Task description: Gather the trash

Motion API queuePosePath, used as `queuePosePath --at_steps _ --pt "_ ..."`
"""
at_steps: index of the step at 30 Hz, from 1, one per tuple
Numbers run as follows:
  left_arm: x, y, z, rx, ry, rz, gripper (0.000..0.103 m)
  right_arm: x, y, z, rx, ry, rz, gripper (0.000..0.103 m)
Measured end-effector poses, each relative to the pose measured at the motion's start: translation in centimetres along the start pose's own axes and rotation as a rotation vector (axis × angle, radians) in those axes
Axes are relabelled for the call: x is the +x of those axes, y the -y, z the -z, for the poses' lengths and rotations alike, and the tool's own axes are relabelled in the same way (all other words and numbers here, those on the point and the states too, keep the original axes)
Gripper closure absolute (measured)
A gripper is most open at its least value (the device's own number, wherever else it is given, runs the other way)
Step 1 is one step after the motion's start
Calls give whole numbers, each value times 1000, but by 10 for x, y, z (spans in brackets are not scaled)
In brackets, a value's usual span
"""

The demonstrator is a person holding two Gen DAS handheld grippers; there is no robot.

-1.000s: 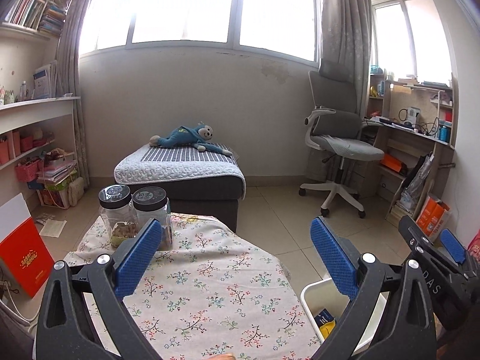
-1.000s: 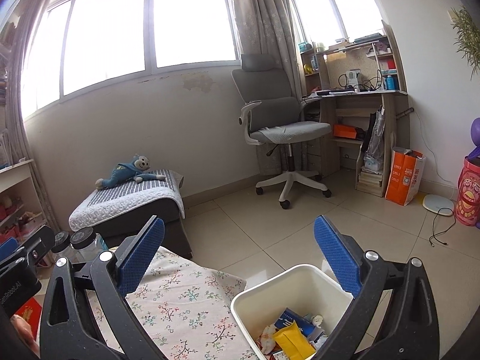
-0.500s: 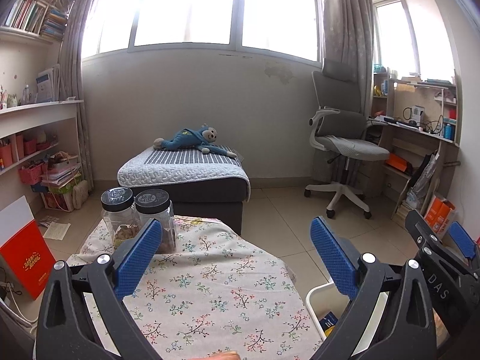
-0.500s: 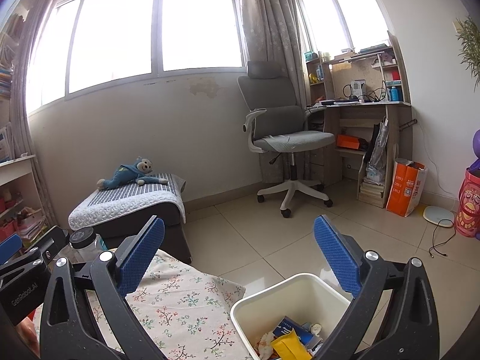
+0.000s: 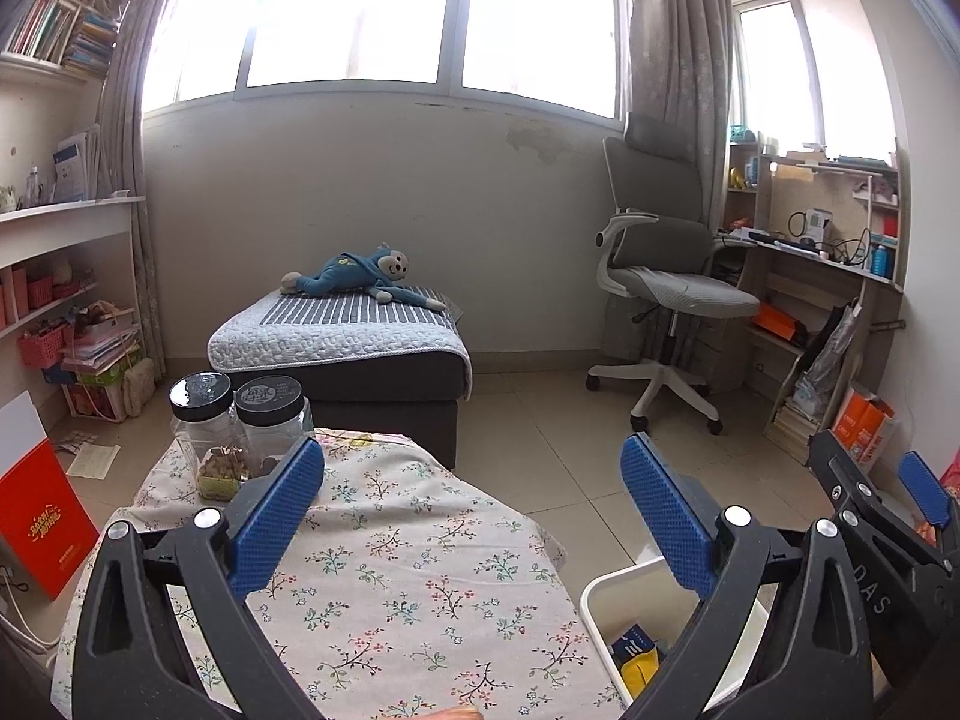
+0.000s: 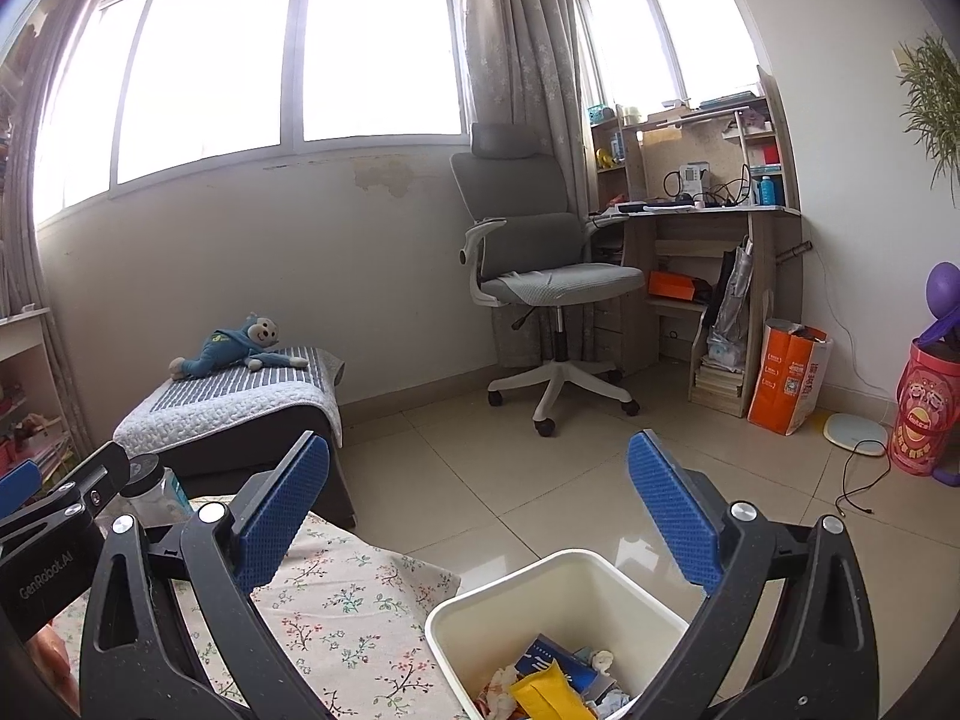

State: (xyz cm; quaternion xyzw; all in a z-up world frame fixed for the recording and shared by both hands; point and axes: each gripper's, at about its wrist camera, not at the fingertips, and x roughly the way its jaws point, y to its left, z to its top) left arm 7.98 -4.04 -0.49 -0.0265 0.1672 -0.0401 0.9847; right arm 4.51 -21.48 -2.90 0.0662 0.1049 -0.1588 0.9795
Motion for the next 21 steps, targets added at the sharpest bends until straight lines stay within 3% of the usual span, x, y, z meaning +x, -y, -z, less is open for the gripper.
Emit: queuePosePath --at_steps 21 --pt "12 53 0 23 -16 93 7 5 52 -7 35 -17 103 7"
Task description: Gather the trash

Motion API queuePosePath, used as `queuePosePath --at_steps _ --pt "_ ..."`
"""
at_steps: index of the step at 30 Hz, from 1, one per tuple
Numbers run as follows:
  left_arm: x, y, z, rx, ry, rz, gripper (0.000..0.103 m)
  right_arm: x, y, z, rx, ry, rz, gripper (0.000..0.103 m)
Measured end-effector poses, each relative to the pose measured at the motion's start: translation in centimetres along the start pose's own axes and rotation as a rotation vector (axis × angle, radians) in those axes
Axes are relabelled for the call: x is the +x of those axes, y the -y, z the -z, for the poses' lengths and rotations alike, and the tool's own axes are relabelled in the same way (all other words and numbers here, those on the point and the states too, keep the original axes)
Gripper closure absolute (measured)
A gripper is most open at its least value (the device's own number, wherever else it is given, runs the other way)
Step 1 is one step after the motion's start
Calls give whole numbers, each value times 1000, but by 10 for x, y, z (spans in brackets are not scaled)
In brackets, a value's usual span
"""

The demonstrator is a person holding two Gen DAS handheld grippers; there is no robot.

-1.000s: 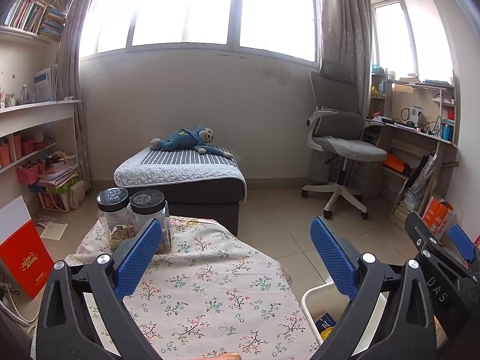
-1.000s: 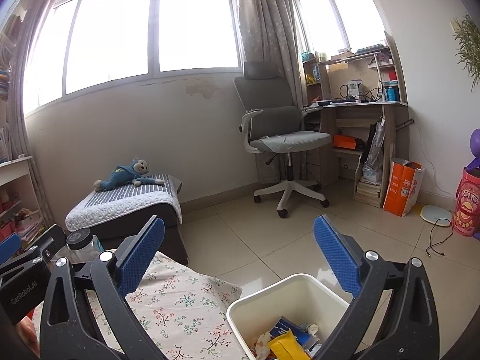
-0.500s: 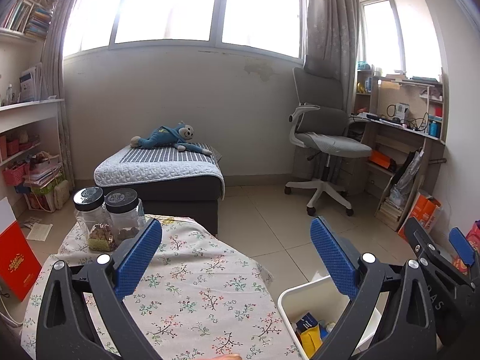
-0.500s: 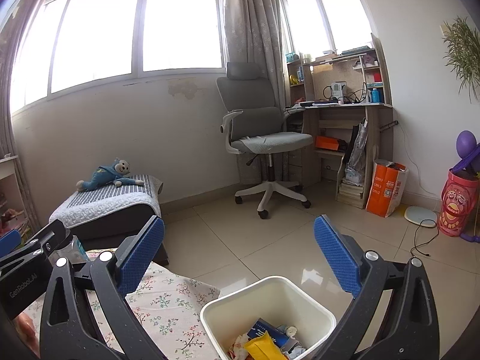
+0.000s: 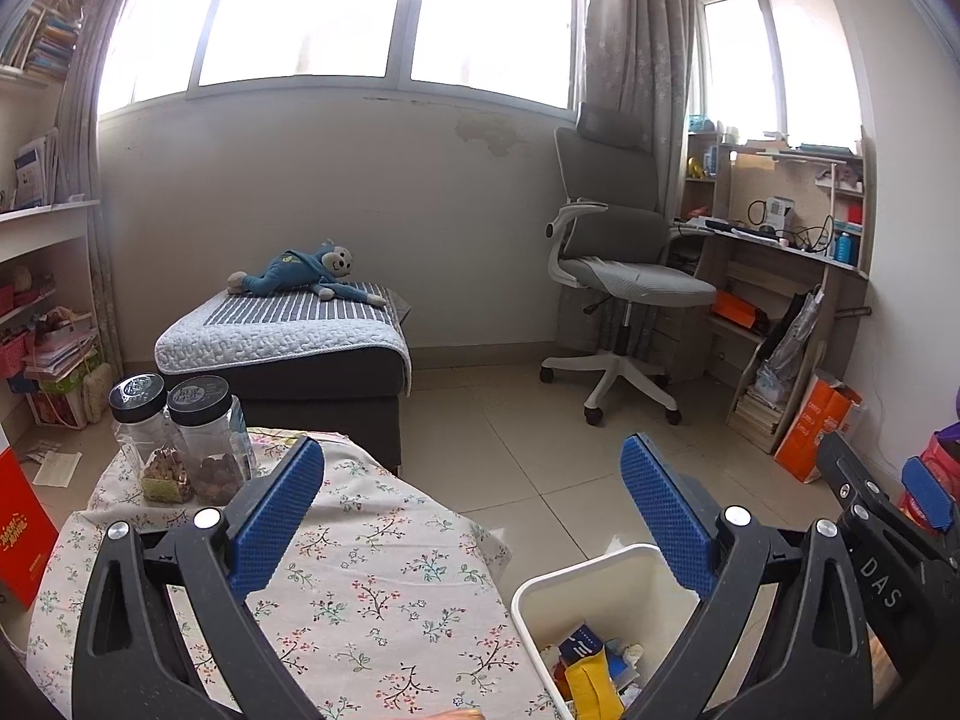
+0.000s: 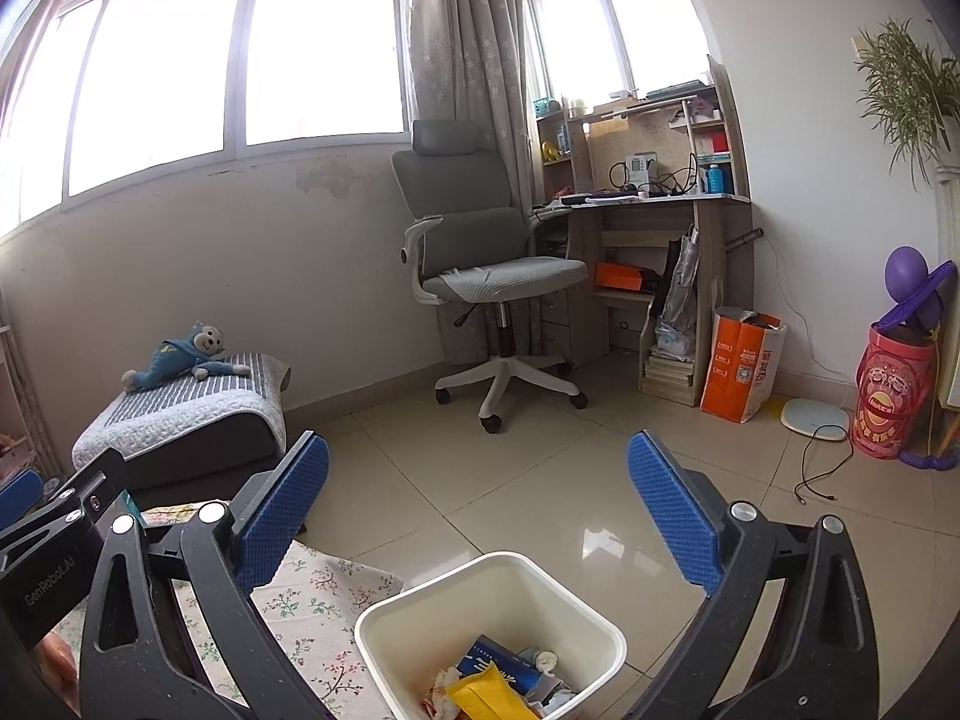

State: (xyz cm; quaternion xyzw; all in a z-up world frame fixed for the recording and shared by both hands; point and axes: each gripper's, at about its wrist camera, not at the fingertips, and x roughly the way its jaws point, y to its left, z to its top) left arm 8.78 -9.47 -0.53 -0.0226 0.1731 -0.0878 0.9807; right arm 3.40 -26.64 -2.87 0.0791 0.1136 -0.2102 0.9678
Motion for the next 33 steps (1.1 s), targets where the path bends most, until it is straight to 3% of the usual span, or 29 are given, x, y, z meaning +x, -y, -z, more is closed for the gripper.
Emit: queuePosePath --at_steps 16,24,31,33 --pt "5 7 2 12 -13 27 7 5 4 3 -12 -35 -10 7" --pt "5 7 4 30 -15 26 15 5 2 3 -22 -37 -22 7" --pt "0 3 2 26 -7 17 15 5 -1 2 -20 -34 -38 7" --pt "-3 1 0 17 5 8 10 4 -3 2 -23 -26 -40 7"
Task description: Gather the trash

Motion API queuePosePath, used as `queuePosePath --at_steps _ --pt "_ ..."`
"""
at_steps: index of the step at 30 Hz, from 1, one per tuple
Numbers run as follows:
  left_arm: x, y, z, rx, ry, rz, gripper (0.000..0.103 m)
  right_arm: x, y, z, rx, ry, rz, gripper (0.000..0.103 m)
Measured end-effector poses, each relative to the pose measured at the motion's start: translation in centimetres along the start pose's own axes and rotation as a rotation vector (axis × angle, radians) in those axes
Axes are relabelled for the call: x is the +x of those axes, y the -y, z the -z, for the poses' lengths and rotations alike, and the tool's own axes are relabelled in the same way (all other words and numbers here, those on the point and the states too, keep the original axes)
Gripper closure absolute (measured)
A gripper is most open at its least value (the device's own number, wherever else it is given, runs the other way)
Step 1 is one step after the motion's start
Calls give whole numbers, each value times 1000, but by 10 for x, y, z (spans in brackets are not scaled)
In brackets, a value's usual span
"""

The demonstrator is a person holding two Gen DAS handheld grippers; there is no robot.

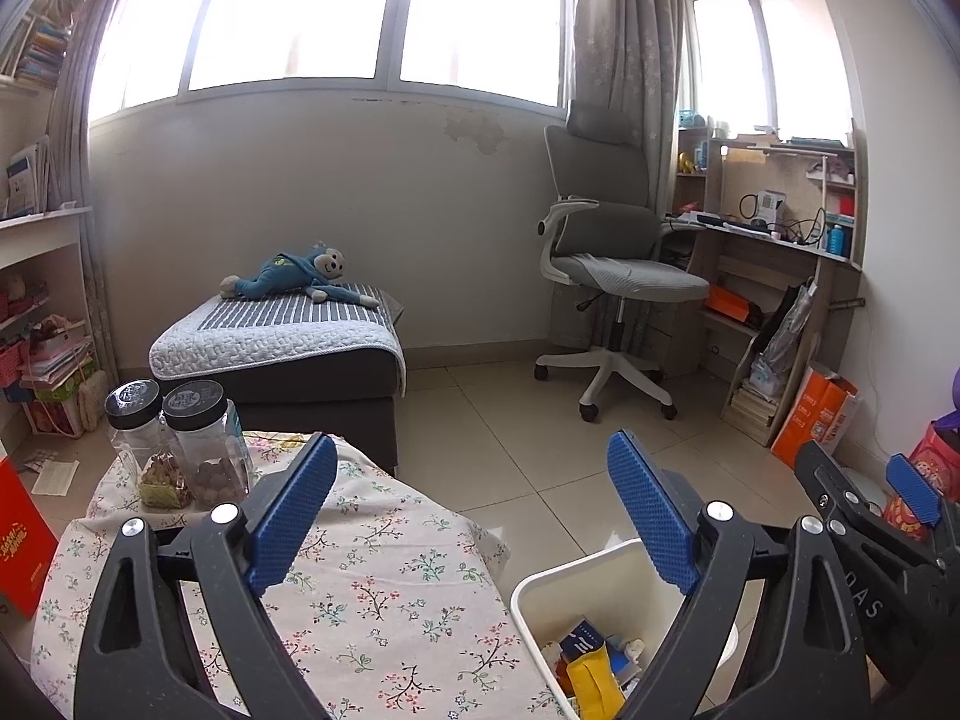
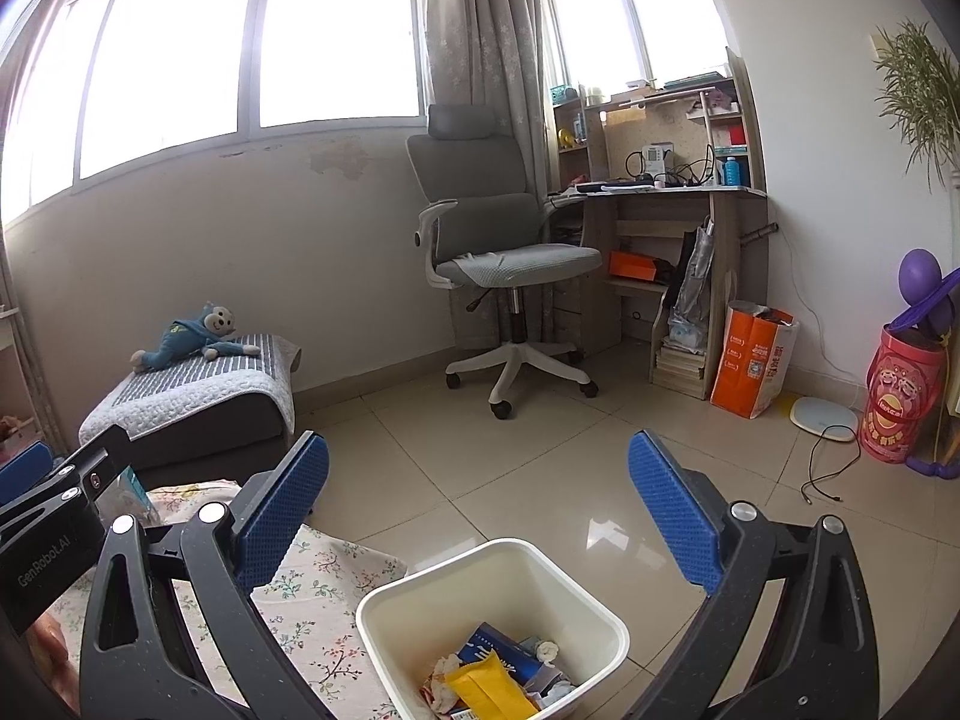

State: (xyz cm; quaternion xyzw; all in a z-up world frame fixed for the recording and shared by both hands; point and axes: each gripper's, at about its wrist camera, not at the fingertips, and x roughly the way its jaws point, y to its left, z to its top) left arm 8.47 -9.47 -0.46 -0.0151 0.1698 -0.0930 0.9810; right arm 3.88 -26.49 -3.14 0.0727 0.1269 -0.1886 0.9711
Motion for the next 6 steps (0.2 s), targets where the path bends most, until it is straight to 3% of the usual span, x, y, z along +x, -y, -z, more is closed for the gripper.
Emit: queuePosePath --at_steps 6 --pt "-5 -3 -3 -7 13 -30 7 -2 -4 1 -11 18 -2 7"
